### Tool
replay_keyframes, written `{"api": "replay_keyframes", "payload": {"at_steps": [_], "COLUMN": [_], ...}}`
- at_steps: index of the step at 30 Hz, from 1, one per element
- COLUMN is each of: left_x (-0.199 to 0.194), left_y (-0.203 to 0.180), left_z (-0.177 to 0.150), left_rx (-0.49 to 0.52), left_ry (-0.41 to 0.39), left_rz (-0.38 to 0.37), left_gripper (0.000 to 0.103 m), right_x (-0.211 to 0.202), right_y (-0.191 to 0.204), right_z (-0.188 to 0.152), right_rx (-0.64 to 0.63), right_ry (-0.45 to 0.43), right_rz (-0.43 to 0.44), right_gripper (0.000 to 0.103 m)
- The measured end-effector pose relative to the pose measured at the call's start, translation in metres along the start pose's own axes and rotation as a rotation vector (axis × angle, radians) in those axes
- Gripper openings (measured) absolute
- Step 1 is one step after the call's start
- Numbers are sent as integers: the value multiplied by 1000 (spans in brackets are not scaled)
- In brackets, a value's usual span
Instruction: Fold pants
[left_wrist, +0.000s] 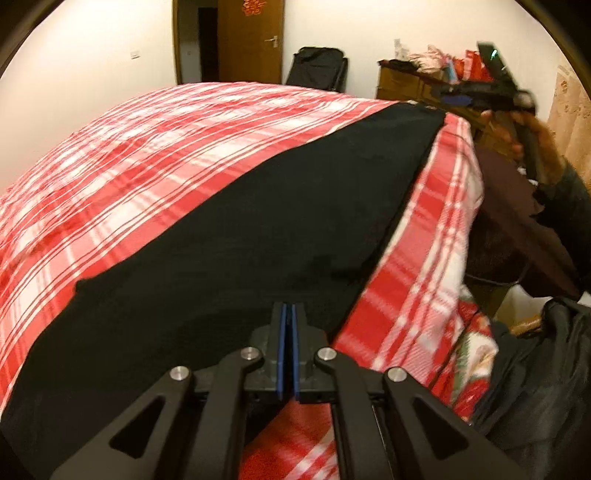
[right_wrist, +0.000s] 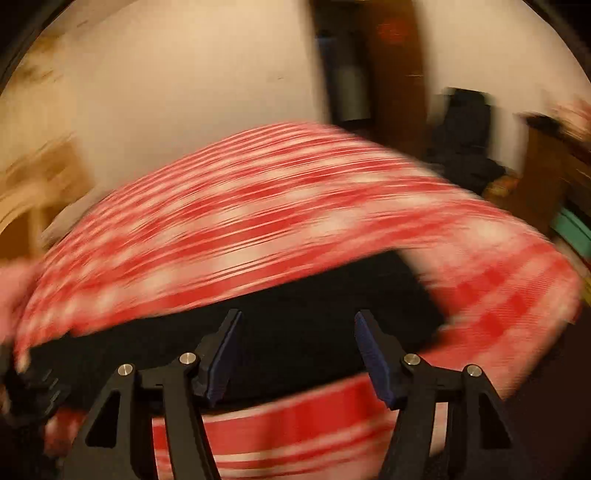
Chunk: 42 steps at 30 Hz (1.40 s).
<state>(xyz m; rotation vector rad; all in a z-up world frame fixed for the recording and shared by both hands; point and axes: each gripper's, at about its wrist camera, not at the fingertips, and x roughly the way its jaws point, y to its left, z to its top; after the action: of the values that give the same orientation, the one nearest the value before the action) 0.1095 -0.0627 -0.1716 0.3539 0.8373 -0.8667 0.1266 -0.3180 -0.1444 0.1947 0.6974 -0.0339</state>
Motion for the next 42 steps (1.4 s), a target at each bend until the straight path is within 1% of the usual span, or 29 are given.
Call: {"api": "replay_keyframes", "payload": {"at_steps": [1,2,3,4,7,8,9,10,14,15,16,18,19,20,22,24,25,26,27,28,29,32,33,35,38,41,42], "left_x": [-1,-3,-7,-12,-38,-49,-60,-68,-106,-112,-120,-125,-126,-124,-117,-113,-114,-115,-118,-120,-122,-119,-116,-114,-111,-110,-111], "left_y": [3,9,18,28,70,86,102,115,170,178,189,198,201,203,204,209,213,217,218,217,216,213,213,212,213,211,209], "left_z": [-2,-4,-7,-10,-27,-35,-44,-52,-93,-102,-113,-128,-134,-139,-140,-142,-145,-146,-147,-150,-150,-153,-153,-151,-150,-149,-148], "left_rx": [-11,-25,-45,-67,-186,-223,-259,-295,-462,-498,-550,-619,-650,-679,-688,-712,-741,-756,-761,-765,-765,-755,-764,-772,-788,-775,-768], "left_ry": [0,-4,-9,-14,-33,-36,-35,-35,-31,-32,-39,-57,-66,-83,-97,-99,-111,-116,-117,-116,-121,-122,-128,-132,-141,-154,-160], "left_rz": [12,31,65,100,201,255,307,344,507,538,576,577,567,540,525,513,506,506,518,533,538,496,464,462,441,401,382], "left_gripper": [3,4,10,12,12,12,12,13,13,19,29,39,40,40,46,48,54,56,62,66,66,62,55,54,47,29,21], "right_x": [11,18,27,36,60,67,74,81,96,97,96,95,95,94,93,92,91,91,91,91,91,95,97,99,98,98,98], "right_y": [32,51,78,97,140,153,162,171,192,195,199,203,204,204,206,206,206,206,205,205,205,205,205,205,202,198,196], "right_z": [-4,-7,-13,-19,-36,-41,-45,-50,-61,-61,-64,-67,-68,-67,-66,-65,-66,-66,-66,-67,-68,-69,-70,-70,-68,-65,-65], "right_rx": [-77,-122,-186,-233,-322,-337,-346,-356,-393,-399,-408,-424,-427,-426,-418,-408,-405,-403,-399,-396,-393,-382,-377,-363,-339,-313,-300], "right_ry": [28,41,59,77,125,146,162,176,204,208,209,211,210,210,208,205,203,200,199,199,200,205,207,213,208,199,199], "right_rz": [77,119,163,186,245,269,287,296,294,295,294,287,285,285,285,284,283,283,283,284,285,284,280,280,285,280,278], "right_gripper": [63,63,63,63,63,63,63,63,63,63,63,63,63,63,63,63,63,63,63,63,63,63,63,63,63,63,63]}}
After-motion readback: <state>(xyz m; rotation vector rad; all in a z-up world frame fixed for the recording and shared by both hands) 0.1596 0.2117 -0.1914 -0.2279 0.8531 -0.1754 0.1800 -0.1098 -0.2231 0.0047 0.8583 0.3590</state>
